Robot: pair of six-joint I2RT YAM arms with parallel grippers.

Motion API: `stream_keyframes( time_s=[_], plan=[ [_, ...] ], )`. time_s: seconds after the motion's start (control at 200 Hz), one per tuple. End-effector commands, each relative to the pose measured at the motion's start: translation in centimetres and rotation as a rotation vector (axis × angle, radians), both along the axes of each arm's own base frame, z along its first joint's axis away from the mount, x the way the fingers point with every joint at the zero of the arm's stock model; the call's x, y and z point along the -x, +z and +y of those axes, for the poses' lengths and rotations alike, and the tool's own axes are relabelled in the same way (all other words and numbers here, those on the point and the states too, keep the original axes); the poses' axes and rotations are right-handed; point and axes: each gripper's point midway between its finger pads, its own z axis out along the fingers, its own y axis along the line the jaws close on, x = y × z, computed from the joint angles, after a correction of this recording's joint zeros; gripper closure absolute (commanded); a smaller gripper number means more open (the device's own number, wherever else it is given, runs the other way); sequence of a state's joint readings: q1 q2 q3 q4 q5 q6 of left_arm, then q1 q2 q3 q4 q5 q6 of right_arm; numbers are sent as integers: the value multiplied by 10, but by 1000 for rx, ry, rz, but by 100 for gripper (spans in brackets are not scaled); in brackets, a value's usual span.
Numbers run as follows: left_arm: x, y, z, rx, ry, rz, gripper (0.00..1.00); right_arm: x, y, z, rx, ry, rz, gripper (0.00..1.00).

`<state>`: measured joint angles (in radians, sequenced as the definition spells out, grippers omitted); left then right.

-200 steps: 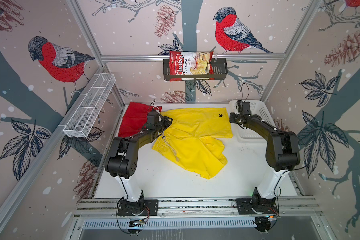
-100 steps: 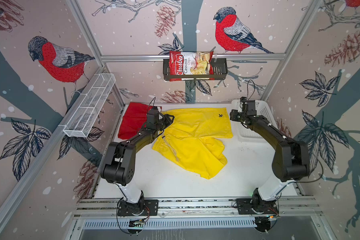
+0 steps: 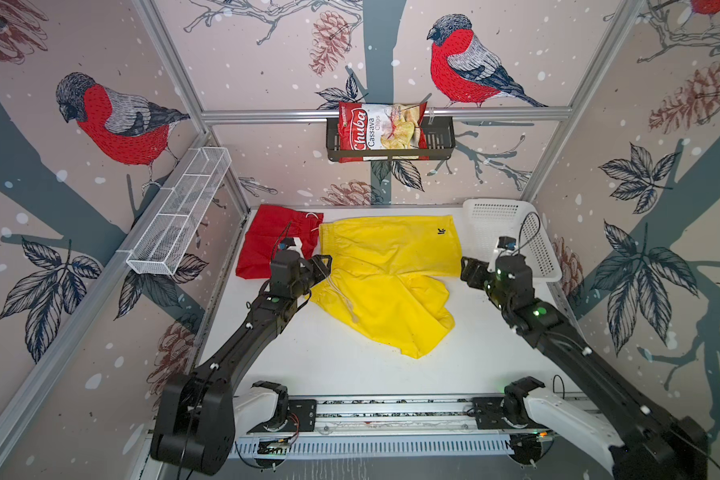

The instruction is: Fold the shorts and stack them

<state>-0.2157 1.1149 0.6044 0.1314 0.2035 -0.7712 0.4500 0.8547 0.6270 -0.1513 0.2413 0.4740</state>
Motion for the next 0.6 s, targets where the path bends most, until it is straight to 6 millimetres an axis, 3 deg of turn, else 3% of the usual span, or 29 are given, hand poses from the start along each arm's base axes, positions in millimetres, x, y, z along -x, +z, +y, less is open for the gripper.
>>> stream_keyframes(
  time_s=[0.0, 0.125, 0.275, 0.445, 0.595],
  plan=[
    [19, -31, 15, -54, 45, 68, 54, 23, -25, 4, -82, -36, 37, 36],
    [36, -57, 17, -73, 29, 124, 49, 50, -67, 19, -70, 4, 121, 39],
    [45, -80, 11, -70, -18, 181, 33, 65, -101, 36, -34, 69, 219, 28],
    [49, -105, 8, -64, -35, 251, 32, 64, -125, 38, 26, 63, 301, 23],
    [45, -115, 9, -68, -18, 260, 33, 44, -127, 47, 9, 76, 295, 21]
  ],
)
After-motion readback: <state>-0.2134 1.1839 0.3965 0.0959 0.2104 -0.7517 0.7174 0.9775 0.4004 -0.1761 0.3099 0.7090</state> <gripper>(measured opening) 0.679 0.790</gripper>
